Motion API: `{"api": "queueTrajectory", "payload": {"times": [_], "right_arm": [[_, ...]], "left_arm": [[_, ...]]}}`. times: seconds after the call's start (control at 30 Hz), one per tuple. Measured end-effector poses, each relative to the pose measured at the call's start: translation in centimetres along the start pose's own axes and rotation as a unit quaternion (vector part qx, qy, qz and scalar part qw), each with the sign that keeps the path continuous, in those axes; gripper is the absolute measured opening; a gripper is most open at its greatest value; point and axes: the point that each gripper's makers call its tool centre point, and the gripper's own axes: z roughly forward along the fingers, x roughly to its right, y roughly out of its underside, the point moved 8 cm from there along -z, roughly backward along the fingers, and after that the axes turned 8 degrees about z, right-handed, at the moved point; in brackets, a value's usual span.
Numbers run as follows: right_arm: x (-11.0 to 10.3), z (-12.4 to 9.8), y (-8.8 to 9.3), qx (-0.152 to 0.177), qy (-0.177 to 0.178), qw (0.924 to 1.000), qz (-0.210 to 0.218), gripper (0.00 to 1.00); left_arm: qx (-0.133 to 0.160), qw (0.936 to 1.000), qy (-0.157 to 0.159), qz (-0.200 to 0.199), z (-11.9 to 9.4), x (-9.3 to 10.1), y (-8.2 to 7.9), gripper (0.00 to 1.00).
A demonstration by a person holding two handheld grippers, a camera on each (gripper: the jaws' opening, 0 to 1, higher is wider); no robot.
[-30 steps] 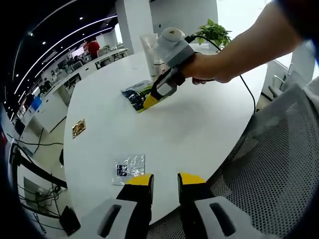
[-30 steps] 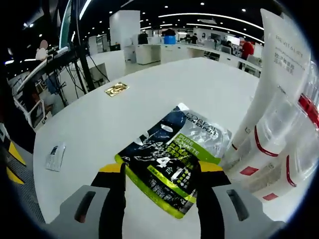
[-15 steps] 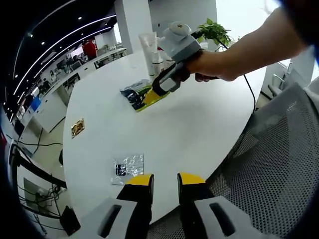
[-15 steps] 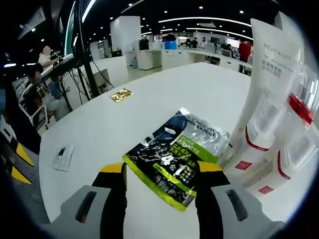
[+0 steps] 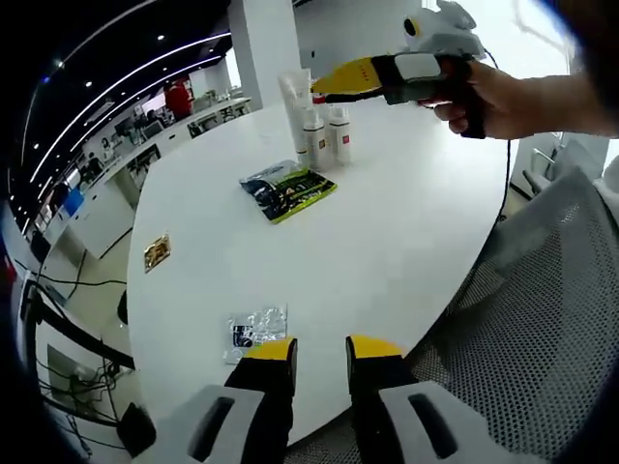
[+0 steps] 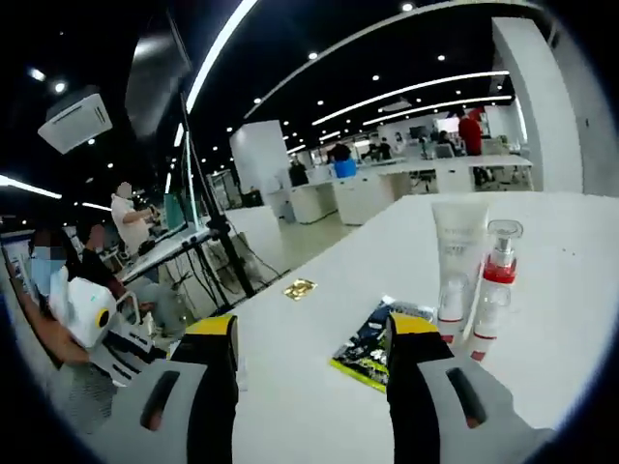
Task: Arrange the skincare products in the storage area until every visible bottle or jar stands upright without overlapping.
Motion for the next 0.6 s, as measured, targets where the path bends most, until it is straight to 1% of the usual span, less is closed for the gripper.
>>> {"api": "queueTrajectory", "payload": {"times": [0.03, 0.1, 0.13, 0.17, 0.2, 0.23, 0.27, 0.3, 0.33, 0.37, 0.4, 0.43, 0.47, 0.5, 0.53, 0.57, 0.6], "right_arm": [[-0.3, -0.7, 0.3, -0.011, -0.004, 0.9999, -0.004, 0.60], [-1.2, -2.8, 0.6, 0.004, 0.015, 0.9995, -0.029, 0.59], [-1.5, -3.3, 0.7, 0.001, 0.008, 0.9994, -0.034, 0.58], [-1.8, -3.9, 0.8, -0.002, 0.005, 0.9993, -0.038, 0.55], [-2.2, -4.7, 0.9, -0.001, 0.009, 0.9988, -0.048, 0.54], [-2.3, -5.2, 1.0, -0.003, 0.005, 0.9988, -0.049, 0.48], [-2.6, -5.7, 1.0, -0.005, -0.006, 0.9985, -0.054, 0.38], [-2.9, -6.2, 1.1, -0.011, -0.012, 0.9980, -0.062, 0.31], [-3.4, -6.7, 1.1, -0.008, -0.009, 0.9980, -0.063, 0.30], [-3.7, -7.0, 1.1, -0.004, -0.007, 0.9978, -0.066, 0.34], [-4.1, -7.3, 1.3, -0.005, -0.003, 0.9972, -0.075, 0.40], [-4.1, -7.4, 1.5, -0.010, 0.004, 0.9962, -0.086, 0.50], [-4.1, -7.6, 1.9, -0.021, 0.021, 0.9935, -0.110, 0.54], [-4.1, -7.8, 2.3, -0.029, 0.028, 0.9914, -0.125, 0.53], [-4.1, -7.9, 2.6, -0.030, 0.039, 0.9887, -0.142, 0.50], [-4.1, -8.0, 3.1, -0.030, 0.045, 0.9856, -0.160, 0.50], [-4.0, -7.9, 3.8, -0.041, 0.050, 0.9839, -0.167, 0.51]], "left_arm": [[0.008, 1.0000, 0.001, -0.005, -0.1, 0.1, -0.2, 0.21], [0.019, 0.9997, 0.010, -0.011, -0.4, 0.2, -0.7, 0.21], [0.031, 0.9992, 0.020, -0.016, -0.5, 0.3, -0.9, 0.21], [0.030, 0.9991, 0.021, -0.022, -0.5, 0.2, -1.0, 0.21], [0.032, 0.9981, 0.032, -0.042, -0.5, 0.2, -1.2, 0.21], [0.036, 0.9970, 0.044, -0.051, -0.4, 0.2, -1.3, 0.21], [0.033, 0.9959, 0.051, -0.067, -0.4, 0.1, -1.2, 0.21], [0.016, 0.9954, 0.051, -0.079, -0.3, -0.1, -0.9, 0.22], [0.012, 0.9957, 0.048, -0.079, 0.0, -0.4, -0.9, 0.23], [0.005, 0.9953, 0.048, -0.084, 0.2, -0.6, -0.8, 0.25], [-0.005, 0.9942, 0.050, -0.095, 0.4, -0.8, -0.7, 0.28], [-0.007, 0.9938, 0.050, -0.099, 0.5, -1.1, -0.7, 0.32], [-0.017, 0.9928, 0.044, -0.110, 0.8, -1.5, -0.5, 0.37], [-0.022, 0.9923, 0.042, -0.115, 0.9, -1.8, -0.4, 0.40], [-0.026, 0.9911, 0.041, -0.124, 1.1, -2.1, -0.3, 0.44], [-0.035, 0.9898, 0.034, -0.134, 1.3, -2.6, -0.1, 0.48], [-0.037, 0.9892, 0.029, -0.139, 1.5, -3.0, 0.0, 0.51]]}}
